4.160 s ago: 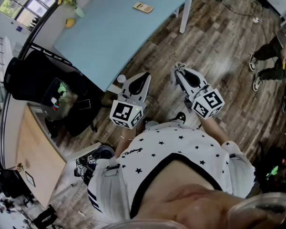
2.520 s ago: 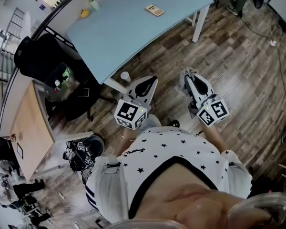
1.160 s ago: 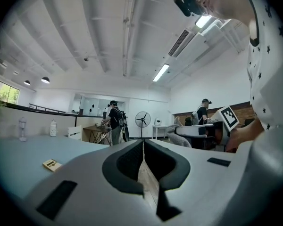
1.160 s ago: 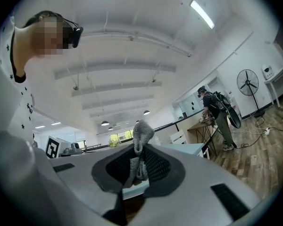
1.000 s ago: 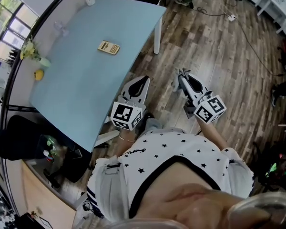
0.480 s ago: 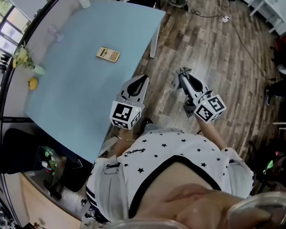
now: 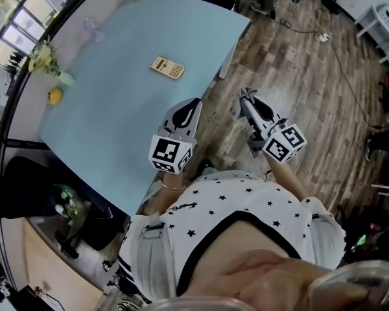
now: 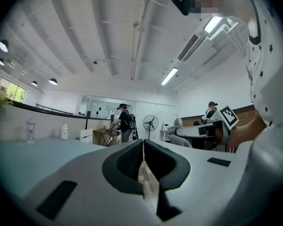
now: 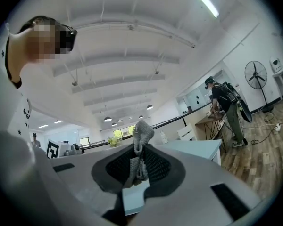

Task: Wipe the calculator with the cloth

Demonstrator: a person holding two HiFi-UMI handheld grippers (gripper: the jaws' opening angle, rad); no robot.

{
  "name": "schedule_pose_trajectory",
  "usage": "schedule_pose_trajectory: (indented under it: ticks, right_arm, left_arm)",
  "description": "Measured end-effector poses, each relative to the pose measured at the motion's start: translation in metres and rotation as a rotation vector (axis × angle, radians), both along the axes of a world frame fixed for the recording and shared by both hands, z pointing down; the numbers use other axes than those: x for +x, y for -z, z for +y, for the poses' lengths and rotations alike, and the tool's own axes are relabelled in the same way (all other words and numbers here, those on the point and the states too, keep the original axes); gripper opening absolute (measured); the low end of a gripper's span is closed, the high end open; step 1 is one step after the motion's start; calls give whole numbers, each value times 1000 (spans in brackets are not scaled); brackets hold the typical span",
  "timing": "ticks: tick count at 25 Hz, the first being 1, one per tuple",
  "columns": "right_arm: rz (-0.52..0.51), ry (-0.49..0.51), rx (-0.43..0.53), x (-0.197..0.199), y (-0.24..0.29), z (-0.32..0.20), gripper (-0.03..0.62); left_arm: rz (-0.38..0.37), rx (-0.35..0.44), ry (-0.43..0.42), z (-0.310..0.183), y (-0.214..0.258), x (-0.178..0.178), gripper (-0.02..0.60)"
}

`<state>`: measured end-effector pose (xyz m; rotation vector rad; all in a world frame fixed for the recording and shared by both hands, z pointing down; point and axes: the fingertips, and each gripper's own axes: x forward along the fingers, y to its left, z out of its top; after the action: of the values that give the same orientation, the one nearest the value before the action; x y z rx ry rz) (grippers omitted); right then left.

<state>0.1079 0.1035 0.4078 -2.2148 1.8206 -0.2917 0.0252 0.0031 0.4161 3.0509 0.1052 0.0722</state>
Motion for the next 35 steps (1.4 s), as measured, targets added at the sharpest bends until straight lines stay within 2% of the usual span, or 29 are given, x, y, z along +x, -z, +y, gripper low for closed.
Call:
schedule_pose_trajectory:
  ticks: [8,15,19,29,35]
  right_arm:
    - [-10,153,4,-1,-2,-60,49]
    - [-27,419,35,-5,-2,-165,49]
    - [-36,557,28,-1,-6,-213,49]
    - [-79,704,-23,46,-23,-279,49]
    - [-66,749,-56,67,-30,-308,49]
  left_arm:
    - [-34,-20,125,-30,-12,-21,31]
    - [-59,-1,378,-94,-10,-40,31]
    - [-72,-14,504,-128,-14,-36,31]
    - [-90,-21,675,-175,-15,1,31]
    - [-115,-16,735,-195,-15,18,31]
